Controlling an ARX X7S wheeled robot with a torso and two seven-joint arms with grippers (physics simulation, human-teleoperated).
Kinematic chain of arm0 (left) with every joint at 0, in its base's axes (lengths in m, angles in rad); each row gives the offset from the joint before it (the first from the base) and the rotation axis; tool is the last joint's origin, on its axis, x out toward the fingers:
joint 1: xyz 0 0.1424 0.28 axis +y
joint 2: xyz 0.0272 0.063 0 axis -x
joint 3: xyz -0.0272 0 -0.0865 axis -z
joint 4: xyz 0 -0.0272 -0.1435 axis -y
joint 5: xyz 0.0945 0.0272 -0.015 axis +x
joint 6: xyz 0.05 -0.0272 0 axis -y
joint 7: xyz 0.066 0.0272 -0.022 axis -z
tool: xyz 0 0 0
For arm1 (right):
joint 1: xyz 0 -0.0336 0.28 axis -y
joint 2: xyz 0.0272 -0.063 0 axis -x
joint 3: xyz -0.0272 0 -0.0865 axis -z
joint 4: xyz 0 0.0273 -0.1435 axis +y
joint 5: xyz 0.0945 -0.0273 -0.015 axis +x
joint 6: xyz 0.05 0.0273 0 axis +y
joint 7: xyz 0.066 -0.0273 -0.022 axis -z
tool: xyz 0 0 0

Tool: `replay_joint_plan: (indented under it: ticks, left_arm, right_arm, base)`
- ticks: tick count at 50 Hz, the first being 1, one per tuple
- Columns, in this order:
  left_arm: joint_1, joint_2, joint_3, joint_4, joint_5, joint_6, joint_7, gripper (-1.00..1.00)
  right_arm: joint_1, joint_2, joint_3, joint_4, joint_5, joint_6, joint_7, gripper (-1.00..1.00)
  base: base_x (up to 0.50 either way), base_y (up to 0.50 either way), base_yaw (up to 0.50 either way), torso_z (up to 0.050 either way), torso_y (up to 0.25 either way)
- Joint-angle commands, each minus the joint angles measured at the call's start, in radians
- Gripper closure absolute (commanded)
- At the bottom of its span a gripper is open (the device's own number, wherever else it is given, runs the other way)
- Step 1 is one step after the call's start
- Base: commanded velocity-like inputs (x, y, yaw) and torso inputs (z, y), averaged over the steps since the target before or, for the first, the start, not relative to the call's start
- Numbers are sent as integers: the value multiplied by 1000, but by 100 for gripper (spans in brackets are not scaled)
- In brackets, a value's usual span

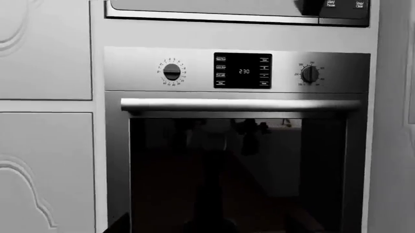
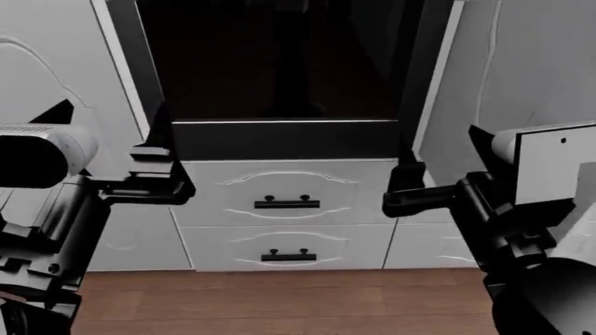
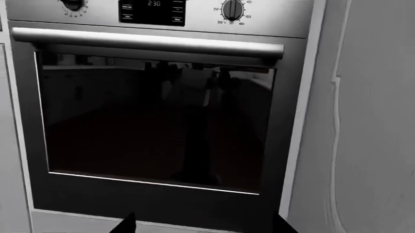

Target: Pick the lemon from the counter and place it in the cabinet.

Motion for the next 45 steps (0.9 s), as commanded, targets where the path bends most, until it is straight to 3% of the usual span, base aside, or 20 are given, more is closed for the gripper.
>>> replay_joint_plan:
  ticks: [1, 45]
  left_arm:
    - [5, -6, 16, -7, 6, 21, -2, -100]
    - [28, -39, 51, -13, -6, 82, -27, -100]
  right_arm:
    - [-9, -12, 36, -10, 46, 17, 4, -100]
    - [4, 27, 13, 32, 107, -9, 80, -100]
  base:
    - [-70, 2, -500, 0, 0]
    - [-82, 14, -500, 0, 0]
